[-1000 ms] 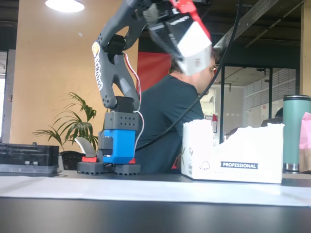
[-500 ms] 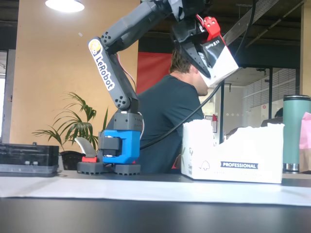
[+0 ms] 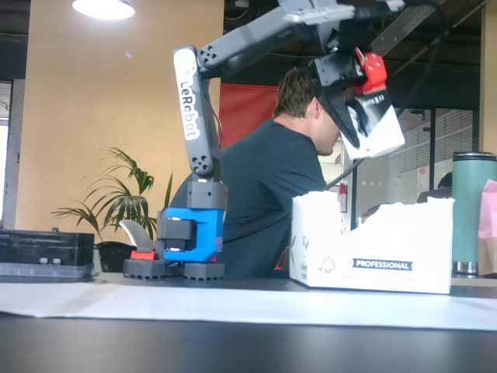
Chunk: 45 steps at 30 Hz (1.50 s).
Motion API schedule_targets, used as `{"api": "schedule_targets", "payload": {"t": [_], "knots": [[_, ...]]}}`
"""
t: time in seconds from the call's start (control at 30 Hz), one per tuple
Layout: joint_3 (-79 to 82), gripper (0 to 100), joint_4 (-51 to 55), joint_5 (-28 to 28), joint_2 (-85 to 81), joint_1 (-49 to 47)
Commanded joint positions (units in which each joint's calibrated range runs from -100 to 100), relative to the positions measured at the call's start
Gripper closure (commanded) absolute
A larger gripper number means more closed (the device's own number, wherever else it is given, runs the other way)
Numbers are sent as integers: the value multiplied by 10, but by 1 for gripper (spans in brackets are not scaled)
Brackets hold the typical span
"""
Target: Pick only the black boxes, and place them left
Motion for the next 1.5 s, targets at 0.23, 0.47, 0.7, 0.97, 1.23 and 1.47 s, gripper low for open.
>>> {"api": "schedule_targets", "payload": {"t": [0.23, 0.47, 0.7, 0.97, 1.23, 1.47], "knots": [[-118, 88, 3, 0, 122, -62], [-121, 88, 3, 1, 183, -67], [-119, 85, 3, 1, 186, -68], [-94, 64, 5, 27, 178, -60], [-61, 61, 5, 75, 86, -13], [27, 56, 5, 128, -38, 90]]}}
